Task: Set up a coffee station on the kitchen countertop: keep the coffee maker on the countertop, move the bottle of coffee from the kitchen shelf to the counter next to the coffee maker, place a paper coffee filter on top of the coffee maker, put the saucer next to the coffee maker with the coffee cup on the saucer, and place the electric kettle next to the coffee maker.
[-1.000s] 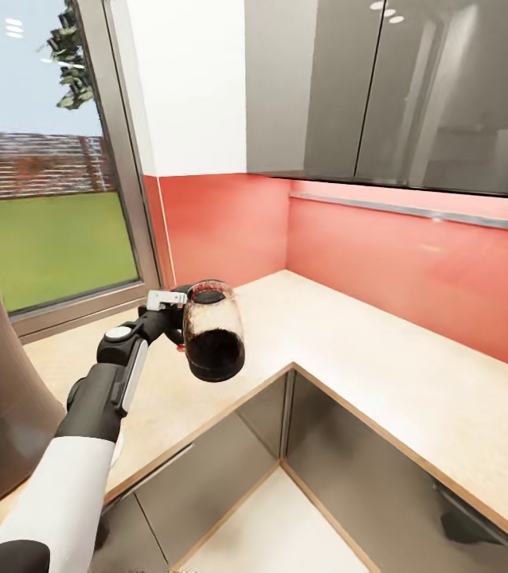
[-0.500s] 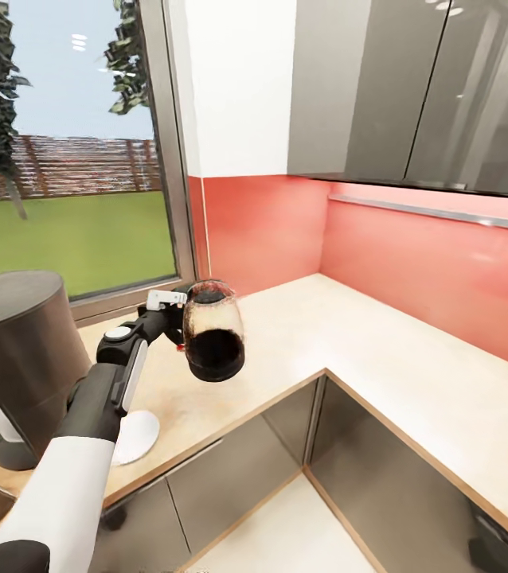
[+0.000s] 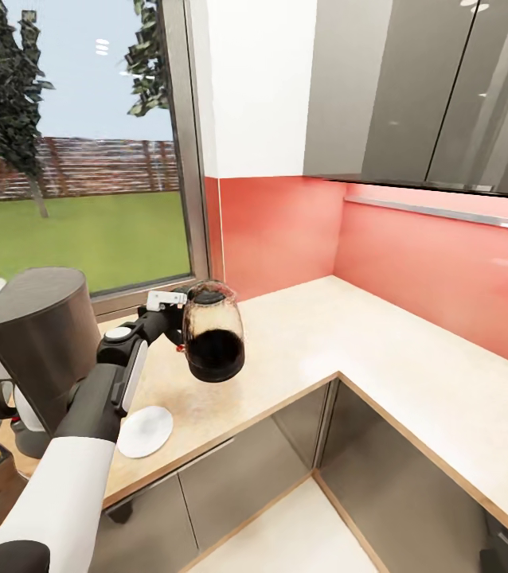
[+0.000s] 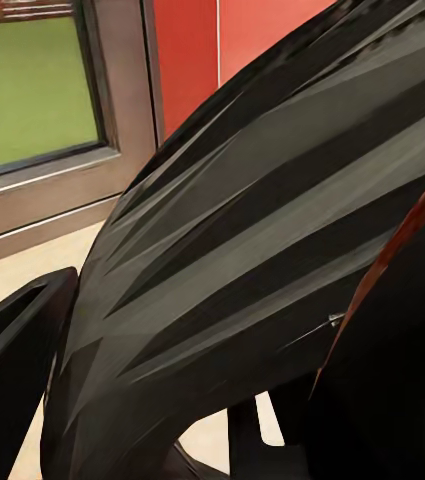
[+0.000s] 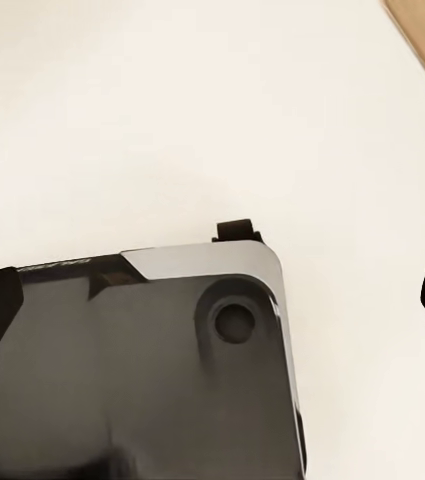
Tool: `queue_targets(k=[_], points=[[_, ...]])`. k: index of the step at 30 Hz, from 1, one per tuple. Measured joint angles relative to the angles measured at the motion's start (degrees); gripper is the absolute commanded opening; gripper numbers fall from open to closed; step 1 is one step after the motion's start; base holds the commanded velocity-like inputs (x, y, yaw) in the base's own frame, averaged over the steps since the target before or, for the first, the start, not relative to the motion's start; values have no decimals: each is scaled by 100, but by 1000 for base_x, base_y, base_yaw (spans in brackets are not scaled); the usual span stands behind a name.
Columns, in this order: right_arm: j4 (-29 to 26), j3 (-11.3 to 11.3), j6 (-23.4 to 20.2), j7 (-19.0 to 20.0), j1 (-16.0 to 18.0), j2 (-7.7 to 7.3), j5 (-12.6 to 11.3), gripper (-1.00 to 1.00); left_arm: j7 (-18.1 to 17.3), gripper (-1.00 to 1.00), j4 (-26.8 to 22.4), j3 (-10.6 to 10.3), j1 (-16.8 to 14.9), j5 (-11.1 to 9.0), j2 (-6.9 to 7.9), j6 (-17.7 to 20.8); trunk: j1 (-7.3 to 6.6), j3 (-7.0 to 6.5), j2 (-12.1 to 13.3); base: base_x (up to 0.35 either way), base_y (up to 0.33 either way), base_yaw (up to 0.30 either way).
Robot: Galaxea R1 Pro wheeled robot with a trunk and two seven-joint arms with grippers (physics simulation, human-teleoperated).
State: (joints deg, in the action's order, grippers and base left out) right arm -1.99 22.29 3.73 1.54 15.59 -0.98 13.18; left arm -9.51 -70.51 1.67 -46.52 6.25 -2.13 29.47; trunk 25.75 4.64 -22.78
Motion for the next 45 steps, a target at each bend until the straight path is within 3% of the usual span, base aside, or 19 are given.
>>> queue_targets(k=[5, 10, 13, 20, 27, 35, 39, 42, 45], points=[[0, 17, -3, -7, 0, -5, -4, 100, 34, -100, 6, -3, 0, -6, -4, -8, 0, 0, 0, 0, 0, 0], [0, 32, -7, 9, 0, -1, -13, 100, 396, -100, 10, -10, 0, -28, -26, -12, 0, 0, 0, 0, 0, 0], [0, 31, -7, -1, 0, -4, -7, 100, 653, -100, 10, -10, 0, -25, -230, -32, 0, 0, 0, 0, 0, 0], [0, 32, -7, -5, -1, -6, -6, 100, 895, -100, 48, -7, 0, -10, -345, -46, 0, 0, 0, 0, 0, 0], [1, 25, -7, -10, -1, -5, -6, 100, 1594, -100, 58, -8, 140, -14, -438, -86, 0, 1, 0, 0, 0, 60], [1, 24, -7, -11, 1, -5, -6, 100, 2415, -100, 315, -14, 438, -39, -549, -1045, 0, 1, 0, 0, 0, 251], [1, 17, -7, -11, 1, -5, -6, 100, 2518, -100, 541, -15, 477, -35, -562, -1280, 0, 0, 0, 0, 0, 265], [0, 15, -7, -11, 0, -6, -6, 100, 2529, -100, 680, -14, 600, -49, -564, -1748, 0, 1, 0, 0, 0, 70], [0, 19, -7, -7, 0, -6, -6, 100, 2530, -100, 686, -15, 617, -33, -564, -1784, -1, 0, 0, 49, -88, 9]])
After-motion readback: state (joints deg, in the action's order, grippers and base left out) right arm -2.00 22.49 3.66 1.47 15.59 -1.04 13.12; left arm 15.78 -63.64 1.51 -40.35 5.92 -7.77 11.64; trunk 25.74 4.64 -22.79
